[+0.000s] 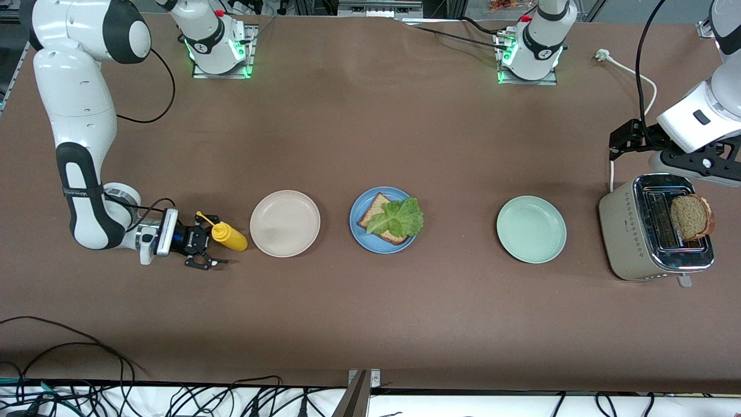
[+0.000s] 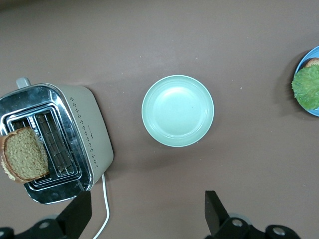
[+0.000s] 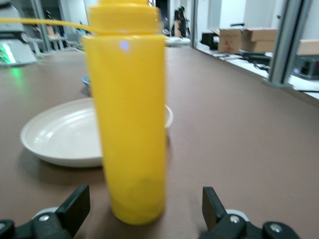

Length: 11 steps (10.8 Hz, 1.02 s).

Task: Make sandwich in blue plate with both arms
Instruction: 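Close the right gripper around the yellow mustard bottle and lift it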

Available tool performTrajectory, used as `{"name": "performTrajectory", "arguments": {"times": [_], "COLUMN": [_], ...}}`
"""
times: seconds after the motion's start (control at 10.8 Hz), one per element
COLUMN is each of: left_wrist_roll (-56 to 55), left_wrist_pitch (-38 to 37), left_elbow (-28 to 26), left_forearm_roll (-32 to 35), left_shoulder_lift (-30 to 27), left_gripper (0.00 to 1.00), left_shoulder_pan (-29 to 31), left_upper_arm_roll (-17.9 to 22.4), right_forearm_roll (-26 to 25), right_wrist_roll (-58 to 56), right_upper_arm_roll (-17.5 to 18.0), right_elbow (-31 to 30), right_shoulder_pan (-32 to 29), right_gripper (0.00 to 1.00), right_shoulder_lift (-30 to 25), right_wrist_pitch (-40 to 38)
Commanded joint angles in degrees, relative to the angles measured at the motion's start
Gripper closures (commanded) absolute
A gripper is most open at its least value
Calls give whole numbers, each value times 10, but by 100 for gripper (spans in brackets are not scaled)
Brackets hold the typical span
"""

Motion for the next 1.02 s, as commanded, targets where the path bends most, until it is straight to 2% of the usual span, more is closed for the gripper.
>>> {"name": "performTrajectory", "arguments": {"times": [0.0,0.19,0.28,0.37,0.46,0.56,0.65,0.84,0.93], "left_wrist_roll": [9,10,9,9,9,9,9,10,9], "left_wrist_pitch": [-9,-9,-9,-9,-9,-9,-9,-16,-17], "left_elbow": [13,12,12,13,13,12,13,12,12], "left_forearm_roll": [-13,-13,-13,-13,-13,-13,-13,-13,-13], "left_shoulder_lift": [6,6,6,6,6,6,9,10,10], "left_gripper": [0,0,0,0,0,0,0,0,0], "left_shoulder_pan": [10,20,20,20,21,21,21,20,20], "left_upper_arm_roll": [0,-1,-1,-1,-1,-1,-1,-2,-2], "right_forearm_roll": [15,24,29,36,40,42,48,48,40], "right_wrist_roll": [-28,-28,-28,-29,-29,-29,-30,-18,19], "right_upper_arm_roll": [-6,-3,-3,-3,-3,1,1,0,-1], "right_elbow": [-23,-24,-24,-24,-23,-23,-23,-19,-16], "right_shoulder_pan": [-2,1,6,9,13,13,16,20,25], "right_gripper": [0,0,10,27,36,40,54,100,100], "right_shoulder_lift": [-7,-7,-7,-6,-7,-6,-6,-7,-12], "right_wrist_pitch": [-42,-35,-32,-23,-11,1,7,21,34]}}
